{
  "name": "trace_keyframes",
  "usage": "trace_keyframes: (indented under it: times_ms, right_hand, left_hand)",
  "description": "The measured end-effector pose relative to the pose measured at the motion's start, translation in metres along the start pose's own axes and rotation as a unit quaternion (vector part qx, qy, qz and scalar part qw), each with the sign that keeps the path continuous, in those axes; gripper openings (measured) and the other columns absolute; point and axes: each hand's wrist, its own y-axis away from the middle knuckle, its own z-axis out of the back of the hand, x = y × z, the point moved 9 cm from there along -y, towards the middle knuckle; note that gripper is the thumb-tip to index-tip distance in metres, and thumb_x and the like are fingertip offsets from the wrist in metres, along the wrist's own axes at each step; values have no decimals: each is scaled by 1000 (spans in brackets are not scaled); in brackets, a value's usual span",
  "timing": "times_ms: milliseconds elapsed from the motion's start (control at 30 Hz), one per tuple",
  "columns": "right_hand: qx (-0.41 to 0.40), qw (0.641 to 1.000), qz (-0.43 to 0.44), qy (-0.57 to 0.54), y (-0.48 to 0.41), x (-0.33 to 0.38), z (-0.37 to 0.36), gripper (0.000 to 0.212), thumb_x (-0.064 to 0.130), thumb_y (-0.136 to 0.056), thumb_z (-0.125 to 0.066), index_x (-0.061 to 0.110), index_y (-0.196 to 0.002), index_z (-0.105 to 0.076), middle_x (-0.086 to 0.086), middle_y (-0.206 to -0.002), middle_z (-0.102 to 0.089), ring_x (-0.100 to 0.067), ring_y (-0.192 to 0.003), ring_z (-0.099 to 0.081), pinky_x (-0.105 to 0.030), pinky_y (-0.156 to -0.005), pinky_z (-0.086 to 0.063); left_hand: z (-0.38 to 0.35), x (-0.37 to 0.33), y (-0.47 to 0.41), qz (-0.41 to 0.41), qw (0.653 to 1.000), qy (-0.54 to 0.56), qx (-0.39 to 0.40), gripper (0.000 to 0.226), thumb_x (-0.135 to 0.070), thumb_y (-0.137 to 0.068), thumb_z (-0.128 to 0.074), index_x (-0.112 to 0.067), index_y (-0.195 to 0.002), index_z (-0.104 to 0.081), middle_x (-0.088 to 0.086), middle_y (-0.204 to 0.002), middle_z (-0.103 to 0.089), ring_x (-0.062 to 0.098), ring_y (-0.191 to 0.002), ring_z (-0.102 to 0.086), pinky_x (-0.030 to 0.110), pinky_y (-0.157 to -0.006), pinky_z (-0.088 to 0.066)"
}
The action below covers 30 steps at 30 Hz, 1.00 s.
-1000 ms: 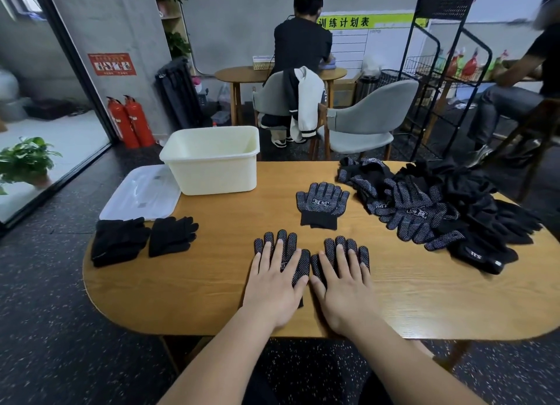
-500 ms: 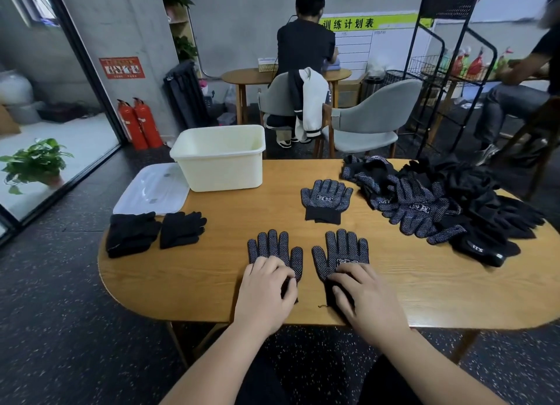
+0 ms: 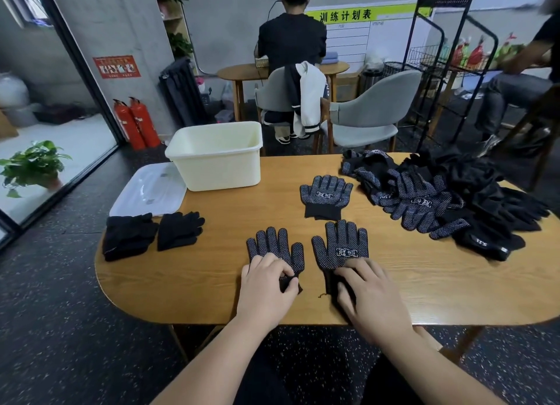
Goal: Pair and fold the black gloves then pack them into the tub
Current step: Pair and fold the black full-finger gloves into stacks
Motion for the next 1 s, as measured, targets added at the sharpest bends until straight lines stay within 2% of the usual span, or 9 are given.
trace_keyframes:
  times_ms: [233,367,467,600,667,767,800,900,1000]
  right_hand:
    - [7,1000,-8,-7,-5,0,4,39,54,-102,-49,32,-128,-69,12,-137,-54,-23,-138,-43,-46,-112,-42]
    - [11,999,10,-31,-15,31,0,44,64,-100,-52,33,-123,-72,17,-131,-57,-20,-133,-44,-43,-112,-40]
    - [22,997,-16,-72,-27,52,-13,42,69,-94,-56,35,-111,-75,22,-117,-60,-15,-121,-46,-37,-105,-39]
    - [18,995,-54,-87,-40,58,-10,21,53,-88,-70,32,-90,-70,20,-93,-61,-18,-101,-54,-37,-89,-42]
    - [7,991,-77,-106,-46,53,7,13,42,-89,-74,30,-93,-70,17,-85,-61,-17,-91,-55,-39,-85,-47]
    - [16,987,-90,-132,-59,45,39,13,35,-95,-72,33,-107,-69,16,-92,-65,-9,-84,-58,-28,-76,-50]
    - [20,985,-86,-146,-63,42,51,12,33,-95,-71,34,-107,-68,19,-94,-68,-6,-84,-61,-25,-75,-52]
    - [34,977,-71,-197,-78,36,93,13,26,-96,-72,37,-104,-70,22,-92,-71,1,-86,-66,-27,-78,-57]
    - [58,971,-61,-225,-95,30,132,19,22,-97,-72,41,-101,-71,25,-92,-71,3,-89,-66,-19,-79,-53]
  left_hand:
    - [14,12,3,32,993,100,-62,7,-44,-94,-73,-44,-90,-67,-23,-87,-59,4,-103,-48,27,-93,-26]
    - [17,11,4,30,987,146,-56,4,-44,-93,-75,-44,-93,-71,-27,-90,-66,2,-106,-53,33,-100,-34]
    - [20,13,7,40,981,180,-64,7,-38,-90,-80,-41,-92,-74,-25,-92,-65,-1,-100,-54,37,-100,-40]
    - [23,17,7,56,980,180,-67,4,-41,-92,-76,-43,-93,-73,-24,-95,-63,-3,-102,-53,41,-102,-43]
    - [25,15,6,40,981,174,-73,2,-43,-94,-72,-43,-95,-71,-29,-101,-63,1,-107,-53,40,-101,-44]
    - [24,10,5,15,985,155,-76,6,-43,-96,-68,-42,-102,-70,-30,-102,-61,2,-114,-49,38,-97,-49]
    - [23,9,6,9,986,146,-75,8,-43,-96,-68,-41,-104,-70,-31,-105,-59,2,-116,-48,36,-98,-48]
    - [20,2,6,-17,993,93,-73,15,-42,-98,-66,-38,-112,-70,-29,-114,-54,3,-119,-45,33,-102,-43]
    - [15,-14,2,-36,997,50,-51,22,-44,-101,-59,-38,-121,-67,-28,-121,-50,4,-124,-41,31,-104,-38]
